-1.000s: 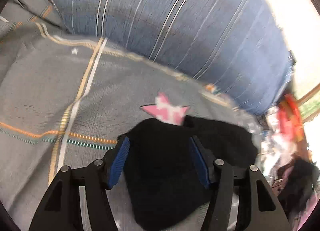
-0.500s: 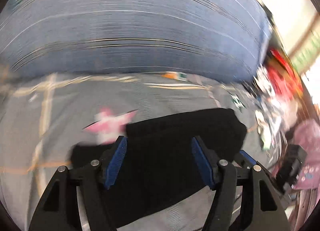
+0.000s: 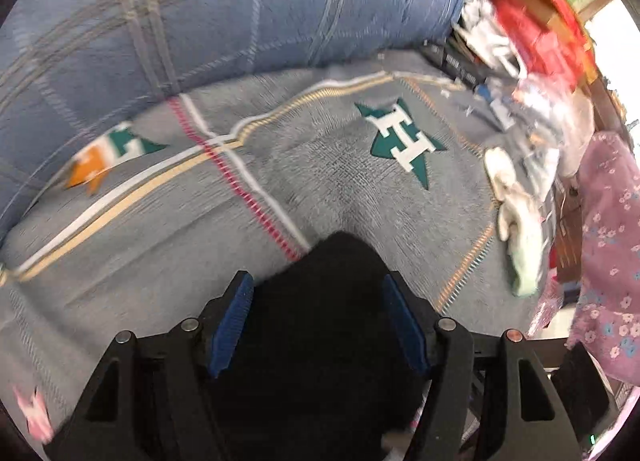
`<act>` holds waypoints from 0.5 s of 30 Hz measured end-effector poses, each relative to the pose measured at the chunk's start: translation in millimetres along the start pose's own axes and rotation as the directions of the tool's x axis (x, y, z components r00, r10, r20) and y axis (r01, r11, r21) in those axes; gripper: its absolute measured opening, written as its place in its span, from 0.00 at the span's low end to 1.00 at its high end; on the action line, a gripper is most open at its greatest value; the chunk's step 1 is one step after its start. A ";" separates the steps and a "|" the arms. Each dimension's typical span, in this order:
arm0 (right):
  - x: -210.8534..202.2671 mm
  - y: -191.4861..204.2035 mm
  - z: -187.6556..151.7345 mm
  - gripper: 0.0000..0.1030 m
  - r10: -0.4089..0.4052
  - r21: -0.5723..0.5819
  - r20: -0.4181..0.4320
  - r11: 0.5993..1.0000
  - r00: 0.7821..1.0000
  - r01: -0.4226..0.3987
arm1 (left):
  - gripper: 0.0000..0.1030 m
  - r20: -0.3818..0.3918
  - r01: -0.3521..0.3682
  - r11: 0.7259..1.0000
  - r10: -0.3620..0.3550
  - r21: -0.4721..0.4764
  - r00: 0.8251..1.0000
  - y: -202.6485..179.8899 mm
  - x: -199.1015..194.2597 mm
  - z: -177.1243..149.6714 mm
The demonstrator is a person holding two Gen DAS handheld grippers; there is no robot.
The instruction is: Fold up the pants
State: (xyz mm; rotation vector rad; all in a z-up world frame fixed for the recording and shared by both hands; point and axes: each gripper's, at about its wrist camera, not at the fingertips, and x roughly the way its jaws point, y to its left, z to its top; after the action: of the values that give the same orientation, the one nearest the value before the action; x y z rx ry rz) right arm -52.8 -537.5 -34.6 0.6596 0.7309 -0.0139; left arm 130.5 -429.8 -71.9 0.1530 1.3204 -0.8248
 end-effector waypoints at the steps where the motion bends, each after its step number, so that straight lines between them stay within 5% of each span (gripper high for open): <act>1: 3.6 1.8 -0.2 0.67 -0.002 -0.006 -0.001 1.000 1.000 0.002 | 0.65 -0.021 -0.009 1.000 0.009 0.020 1.000 -2.1 9.0 3.2; 6: 17.3 10.5 1.5 0.69 -0.016 -0.032 0.023 0.999 1.000 0.016 | 0.74 -0.023 -0.057 0.991 0.060 0.120 0.998 -19.8 21.1 8.1; 7: 18.8 11.7 1.2 0.67 -0.012 -0.034 0.029 0.999 1.000 0.013 | 0.63 -0.019 -0.092 0.982 0.096 0.166 0.995 -26.7 22.6 6.0; 8: 19.6 12.2 1.8 0.63 -0.010 -0.034 0.033 0.999 0.999 0.011 | 0.41 -0.006 -0.126 0.969 0.131 0.214 0.991 -33.3 23.0 2.7; 9: 20.9 11.1 1.6 0.35 -0.006 -0.024 0.031 1.000 1.000 0.006 | 0.34 0.004 -0.146 0.954 0.151 0.261 0.989 -40.0 21.9 -1.0; 10: 22.9 7.8 1.5 0.24 0.004 -0.002 0.015 1.000 1.000 -0.004 | 0.22 0.001 -0.134 0.951 0.140 0.279 0.990 -43.0 18.7 -4.2; 15: 4.1 7.1 0.1 0.19 0.057 0.028 0.046 0.998 0.997 -0.059 | 0.14 0.009 -0.091 0.963 0.092 0.255 0.996 -41.1 -19.1 -15.2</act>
State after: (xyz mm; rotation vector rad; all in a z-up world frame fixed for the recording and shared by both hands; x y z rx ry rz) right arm -47.9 -531.0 -33.2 0.7060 0.6685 0.0136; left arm 93.0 -442.4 -45.0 0.4162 1.1969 -0.9137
